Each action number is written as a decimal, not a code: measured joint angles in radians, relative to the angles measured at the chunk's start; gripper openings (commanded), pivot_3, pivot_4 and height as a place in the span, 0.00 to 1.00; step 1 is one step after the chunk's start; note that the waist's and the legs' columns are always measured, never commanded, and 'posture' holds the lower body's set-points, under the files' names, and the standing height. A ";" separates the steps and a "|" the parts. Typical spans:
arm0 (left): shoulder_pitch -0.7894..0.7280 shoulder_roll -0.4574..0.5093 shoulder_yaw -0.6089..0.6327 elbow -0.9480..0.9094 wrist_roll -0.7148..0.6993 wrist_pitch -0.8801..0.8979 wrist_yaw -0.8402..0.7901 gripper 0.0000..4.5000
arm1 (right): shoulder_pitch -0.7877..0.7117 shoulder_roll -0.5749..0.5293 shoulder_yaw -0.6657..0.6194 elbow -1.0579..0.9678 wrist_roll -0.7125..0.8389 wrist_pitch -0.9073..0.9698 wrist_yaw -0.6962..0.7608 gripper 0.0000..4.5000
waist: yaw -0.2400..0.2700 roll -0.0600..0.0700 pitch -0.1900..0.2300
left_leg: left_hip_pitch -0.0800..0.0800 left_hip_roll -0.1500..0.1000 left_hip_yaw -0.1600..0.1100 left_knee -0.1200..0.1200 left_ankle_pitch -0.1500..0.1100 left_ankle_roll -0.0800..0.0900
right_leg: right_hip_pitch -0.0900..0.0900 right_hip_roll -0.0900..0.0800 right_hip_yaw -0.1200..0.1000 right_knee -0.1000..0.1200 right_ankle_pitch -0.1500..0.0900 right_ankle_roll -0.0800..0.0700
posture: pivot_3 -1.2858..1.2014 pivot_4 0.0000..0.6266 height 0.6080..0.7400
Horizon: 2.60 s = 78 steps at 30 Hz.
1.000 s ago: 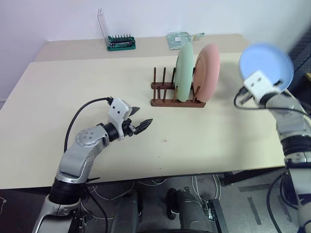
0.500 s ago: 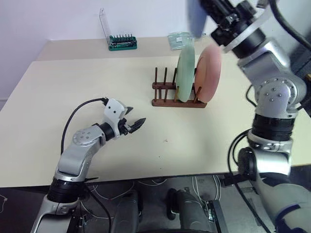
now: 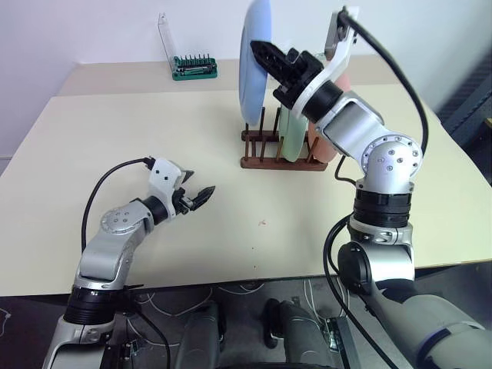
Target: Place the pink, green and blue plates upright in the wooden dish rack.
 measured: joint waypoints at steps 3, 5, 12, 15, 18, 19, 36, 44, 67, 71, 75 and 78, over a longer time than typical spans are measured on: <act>-0.003 0.000 -0.001 0.000 0.000 0.001 -0.001 0.81 | 0.000 0.003 -0.022 0.073 -0.008 0.004 -0.010 0.01 | -0.001 0.000 0.000 | 0.000 0.000 0.000 0.000 0.000 0.000 | 0.000 0.000 0.000 0.000 0.000 0.000 | 0.52 0.24 0.92; -0.003 0.000 -0.001 0.000 0.000 0.002 -0.001 0.81 | 0.000 0.008 -0.028 0.108 -0.020 0.006 -0.016 0.01 | -0.002 0.000 0.000 | 0.000 0.000 0.000 0.000 0.000 0.000 | 0.000 0.000 0.000 0.000 0.000 0.000 | 0.52 0.24 0.92; -0.003 0.000 -0.002 -0.004 0.001 0.007 0.001 0.81 | -0.002 0.008 -0.029 0.167 -0.092 0.002 -0.005 0.44 | -0.002 0.000 0.000 | 0.000 0.000 0.000 0.000 0.000 0.000 | -0.001 0.000 0.000 0.000 -0.001 0.002 | 0.52 0.24 0.92; -0.003 -0.001 -0.003 -0.007 0.001 0.008 0.002 0.81 | -0.006 -0.008 0.012 0.163 -0.171 -0.033 0.046 0.76 | -0.003 0.000 0.000 | 0.000 0.000 -0.001 0.000 0.000 0.000 | -0.001 0.000 0.000 0.000 -0.001 0.002 | 0.52 0.24 0.92; -0.003 -0.004 -0.007 -0.009 0.001 0.009 0.003 0.81 | -0.007 -0.031 0.064 0.127 -0.242 -0.066 0.104 0.76 | -0.003 0.000 0.000 | -0.001 0.000 -0.002 -0.001 0.000 0.000 | -0.001 0.000 0.001 0.000 -0.002 0.002 | 0.52 0.24 0.92; -0.002 -0.006 -0.008 -0.012 0.001 0.009 0.003 0.81 | -0.008 -0.051 0.094 0.107 -0.277 -0.080 0.132 0.76 | -0.002 0.000 0.000 | -0.001 0.000 -0.002 -0.001 0.000 0.000 | -0.001 0.000 0.001 0.000 -0.002 0.002 | 0.52 0.24 0.92; 0.016 -0.004 -0.077 -0.050 -0.025 0.013 -0.100 0.81 | 0.459 -0.745 0.142 -0.336 -0.537 -0.226 0.770 0.00 | -0.001 0.000 0.000 | 0.000 0.000 -0.002 -0.001 -0.001 0.000 | -0.001 0.000 0.000 -0.004 -0.004 0.000 | 0.52 0.24 0.92; -0.016 -0.018 -0.158 -0.046 -0.043 0.002 -0.187 0.81 | 0.480 -0.750 0.257 -0.316 -0.769 -0.303 0.721 0.00 | 0.002 0.000 0.000 | -0.001 0.000 -0.002 -0.001 -0.001 0.000 | -0.001 -0.001 0.000 -0.005 -0.005 -0.001 | 0.52 0.24 0.92; 0.020 -0.018 -0.150 -0.077 -0.038 0.009 -0.140 0.81 | 0.382 -0.623 0.342 -0.157 -0.983 -0.492 0.743 0.00 | 0.006 0.000 0.000 | -0.001 -0.001 -0.003 0.000 -0.001 0.001 | 0.000 -0.001 -0.001 -0.004 -0.004 -0.001 | 0.52 0.24 0.92; -0.005 -0.016 -0.147 -0.047 -0.033 0.004 -0.138 0.81 | 0.499 -0.686 0.254 -0.169 -0.949 -0.494 0.792 0.00 | 0.006 0.000 0.000 | 0.000 -0.002 -0.002 -0.001 -0.001 0.001 | 0.000 -0.001 0.000 -0.005 -0.004 0.000 | 0.52 0.24 0.92; -0.006 0.000 -0.115 -0.005 -0.017 -0.006 -0.120 0.81 | 0.613 -0.722 0.157 -0.186 -0.881 -0.474 0.851 0.00 | 0.000 0.000 0.000 | 0.001 -0.001 -0.002 -0.001 -0.001 0.001 | 0.001 0.000 0.000 -0.004 -0.004 0.000 | 0.52 0.24 0.92; 0.013 0.056 -0.045 0.044 -0.001 -0.038 -0.105 0.81 | 0.645 -0.700 0.092 -0.178 -0.830 -0.456 0.851 0.00 | -0.006 0.000 0.000 | 0.001 0.000 -0.003 -0.001 -0.001 0.001 | 0.000 0.002 0.000 -0.004 -0.004 0.000 | 0.52 0.24 0.92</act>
